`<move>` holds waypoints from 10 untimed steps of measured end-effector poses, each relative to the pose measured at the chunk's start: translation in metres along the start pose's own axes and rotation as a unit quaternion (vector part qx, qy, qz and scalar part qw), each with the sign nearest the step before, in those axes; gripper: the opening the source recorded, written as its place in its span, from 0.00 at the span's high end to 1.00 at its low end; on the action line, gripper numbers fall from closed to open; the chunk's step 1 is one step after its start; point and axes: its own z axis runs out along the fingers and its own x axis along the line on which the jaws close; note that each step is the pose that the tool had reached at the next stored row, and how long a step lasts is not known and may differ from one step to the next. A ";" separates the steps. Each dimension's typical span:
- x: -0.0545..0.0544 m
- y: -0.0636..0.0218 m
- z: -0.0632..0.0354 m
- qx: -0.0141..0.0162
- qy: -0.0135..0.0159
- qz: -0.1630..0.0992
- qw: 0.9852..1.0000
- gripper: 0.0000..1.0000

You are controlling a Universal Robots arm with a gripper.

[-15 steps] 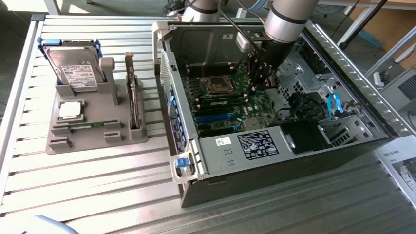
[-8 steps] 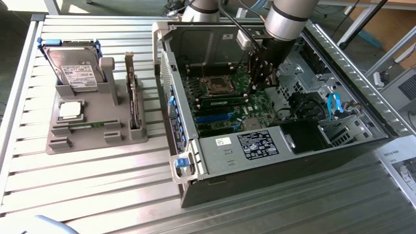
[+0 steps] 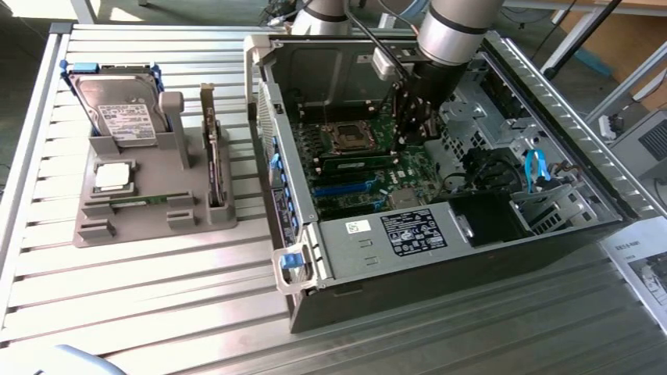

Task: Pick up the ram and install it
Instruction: 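Press down the ram until it locks into place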

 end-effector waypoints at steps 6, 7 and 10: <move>0.000 0.0192 0.0006 0.000 0.000 0.000 1.000 0.90; 0.000 0.0220 0.0007 0.000 0.000 0.000 1.000 0.90; 0.000 0.0311 0.0010 0.000 0.000 0.000 1.000 0.90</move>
